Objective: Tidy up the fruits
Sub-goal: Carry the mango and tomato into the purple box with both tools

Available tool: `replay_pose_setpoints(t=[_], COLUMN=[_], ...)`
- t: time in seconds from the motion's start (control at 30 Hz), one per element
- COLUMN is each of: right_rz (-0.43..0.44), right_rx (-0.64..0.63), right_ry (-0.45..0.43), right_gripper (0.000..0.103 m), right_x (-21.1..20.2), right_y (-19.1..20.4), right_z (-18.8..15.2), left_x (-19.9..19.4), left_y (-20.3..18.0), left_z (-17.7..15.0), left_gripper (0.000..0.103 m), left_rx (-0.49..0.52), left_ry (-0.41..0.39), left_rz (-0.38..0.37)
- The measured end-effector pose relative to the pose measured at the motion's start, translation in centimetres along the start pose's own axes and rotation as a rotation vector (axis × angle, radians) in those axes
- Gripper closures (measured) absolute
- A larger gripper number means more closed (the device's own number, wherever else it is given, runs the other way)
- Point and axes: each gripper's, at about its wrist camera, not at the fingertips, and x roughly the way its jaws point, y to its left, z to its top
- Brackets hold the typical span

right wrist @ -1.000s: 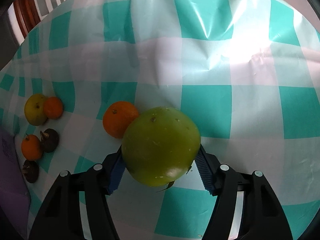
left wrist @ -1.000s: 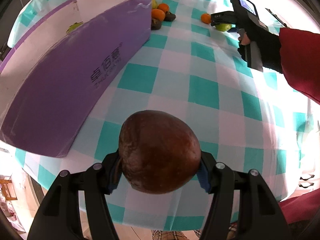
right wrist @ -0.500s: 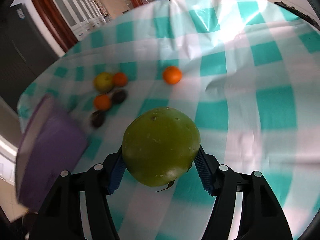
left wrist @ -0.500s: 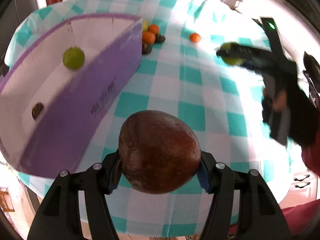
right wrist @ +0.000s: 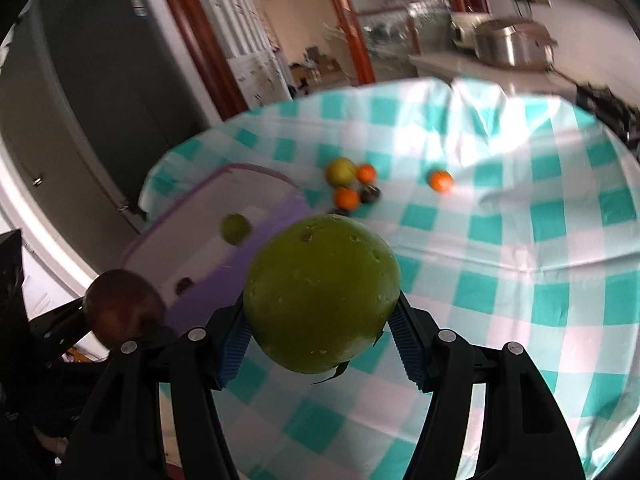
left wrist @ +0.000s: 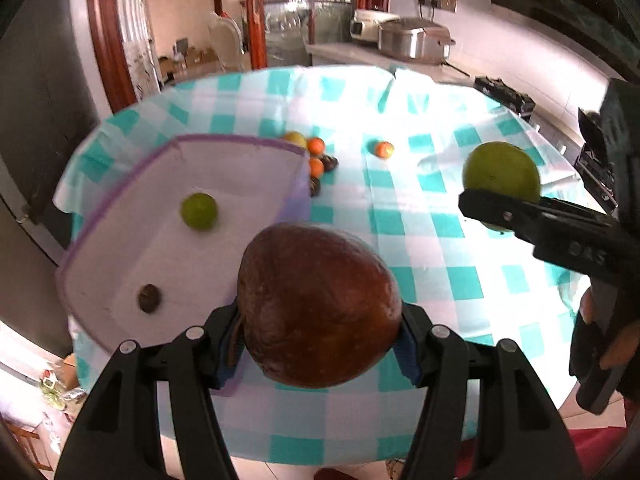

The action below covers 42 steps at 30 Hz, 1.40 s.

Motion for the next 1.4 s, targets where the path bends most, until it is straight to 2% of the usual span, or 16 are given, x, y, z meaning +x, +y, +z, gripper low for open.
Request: replay_pose_setpoints(t=[0.13,0.37,0.63,0.83,1.07,1.23,1.4], right_rz=[0.026,0.07,0.129,0.176,0.204,0.173,0.131], right_rx=[-0.038,-0.12,-0.211,-0.228,-0.243,-0.284,-0.327], right_ry=[-0.044,-0.047,-0.008,0.047,0.142,0.241,0.367], right_gripper=[0.04,0.04,0.04,0.04,0.04,0.04,0.04], right_x=[-1.8,-1.5,0.8,5.7,13.1,18.7,24.1], right_y=[3.9,9.8,13.7,14.1,13.8,13.3,12.6], right_z=[0.3,0.5,1.3,2.7,5.5,6.8,7.0], left_x=[-2.7,-5.7,-5.4,-2.4,3.2,8.3,12.7], left_y=[2.4,6.9,10.5,12.9,16.8,18.8,20.1], left_z=[-0.7,-2.2,-2.9,-2.2,-0.3,1.7,3.6], left_gripper=[0.041,0.041,0.041,0.041,0.041,0.041,0.041], left_rx=[-0.017,-0.082,-0.173,-0.22,-0.32,-0.373,-0.378], left_ry=[-0.03,-0.063,-0.045,0.008,0.121,0.226,0.314], left_rz=[0.029,0.082,0.107,0.153,0.195,0.175,0.176])
